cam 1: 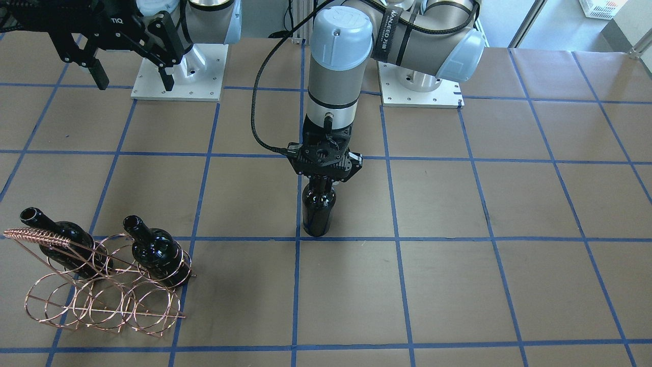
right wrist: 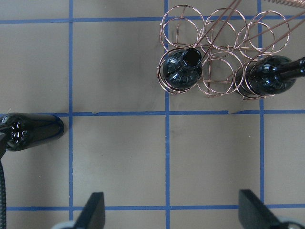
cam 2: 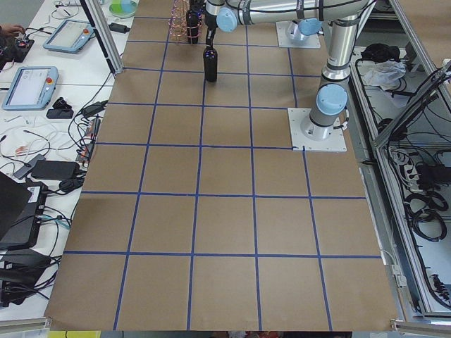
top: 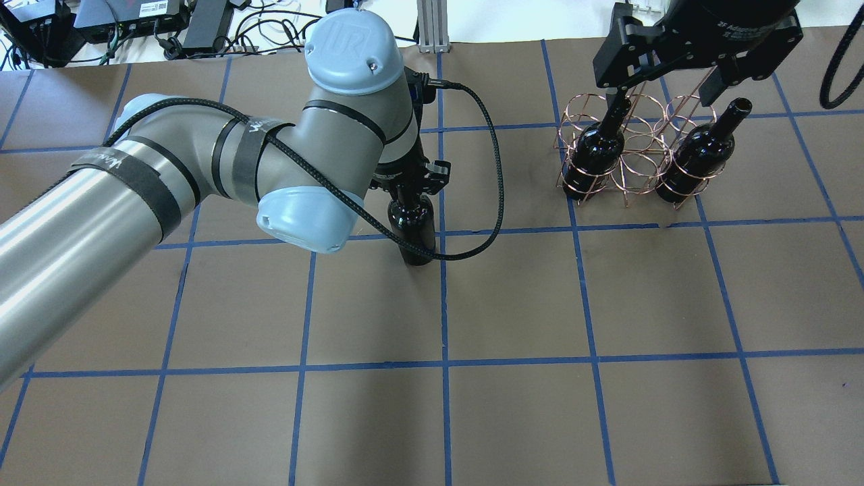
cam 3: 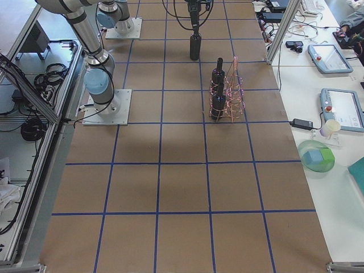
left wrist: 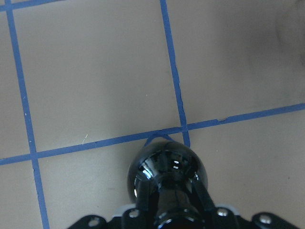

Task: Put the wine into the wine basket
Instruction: 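Lower the bottle upright onto the table and open the left gripper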

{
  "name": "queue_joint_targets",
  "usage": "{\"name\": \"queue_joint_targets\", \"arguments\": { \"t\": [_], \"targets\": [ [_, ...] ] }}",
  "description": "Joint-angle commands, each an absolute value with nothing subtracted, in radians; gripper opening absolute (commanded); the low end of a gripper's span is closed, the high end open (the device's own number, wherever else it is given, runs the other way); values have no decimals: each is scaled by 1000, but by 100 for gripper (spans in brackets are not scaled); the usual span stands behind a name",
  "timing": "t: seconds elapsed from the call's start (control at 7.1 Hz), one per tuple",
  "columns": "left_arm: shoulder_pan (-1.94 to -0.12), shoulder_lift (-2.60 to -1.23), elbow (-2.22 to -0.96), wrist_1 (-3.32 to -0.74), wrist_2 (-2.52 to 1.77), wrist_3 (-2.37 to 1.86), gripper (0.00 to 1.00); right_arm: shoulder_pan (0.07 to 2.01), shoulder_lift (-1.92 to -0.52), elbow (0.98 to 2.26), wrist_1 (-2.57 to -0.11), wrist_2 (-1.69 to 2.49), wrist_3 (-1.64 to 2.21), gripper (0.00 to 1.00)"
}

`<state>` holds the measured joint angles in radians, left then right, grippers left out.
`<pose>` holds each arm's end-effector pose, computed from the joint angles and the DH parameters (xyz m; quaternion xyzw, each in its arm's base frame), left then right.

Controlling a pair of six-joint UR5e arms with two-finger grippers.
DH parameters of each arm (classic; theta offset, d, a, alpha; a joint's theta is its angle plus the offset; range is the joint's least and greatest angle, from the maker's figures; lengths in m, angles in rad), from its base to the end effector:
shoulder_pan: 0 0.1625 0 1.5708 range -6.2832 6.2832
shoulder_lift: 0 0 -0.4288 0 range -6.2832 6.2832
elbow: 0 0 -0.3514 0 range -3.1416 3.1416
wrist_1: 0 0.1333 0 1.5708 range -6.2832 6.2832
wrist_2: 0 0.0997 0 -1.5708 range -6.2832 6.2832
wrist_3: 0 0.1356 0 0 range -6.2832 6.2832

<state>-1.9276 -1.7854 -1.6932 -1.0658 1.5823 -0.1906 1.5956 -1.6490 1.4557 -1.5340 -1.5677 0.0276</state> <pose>-0.3134 -0.4636 0.3483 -0.0822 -0.9931 0.0823 0.0172 0.1444 -0.4275 0.5391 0.0013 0.9969 -0.0781 0.0036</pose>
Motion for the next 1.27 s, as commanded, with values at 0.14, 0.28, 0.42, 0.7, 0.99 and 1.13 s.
{"name": "queue_joint_targets", "arguments": {
  "t": [0.14, 0.28, 0.42, 0.7, 0.99, 1.13],
  "targets": [
    [-1927, -1787, -1693, -1068, 1568, -184, 69, 1597, -1643, 1456, -1529, -1566, 18, 100],
    [-1927, -1787, -1692, -1066, 1565, -192, 86, 1595, -1644, 1456, -1517, -1568, 17, 100],
    [-1930, -1767, -1690, -1087, 1571, -193, 100, 1595, -1644, 1456, -1514, -1569, 17, 100],
    [-1933, -1740, -1637, -1210, 1486, -260, 100, 1595, -1638, 1456, -1514, -1575, 15, 100],
    [-1913, -1724, -1536, -1288, 1462, -261, 100, 1595, -1632, 1456, -1502, -1566, 14, 100],
    [-1889, -1721, -1491, -1357, 1463, -256, 100, 1592, -1597, 1445, -1500, -1568, 15, 100]
  ]
}}
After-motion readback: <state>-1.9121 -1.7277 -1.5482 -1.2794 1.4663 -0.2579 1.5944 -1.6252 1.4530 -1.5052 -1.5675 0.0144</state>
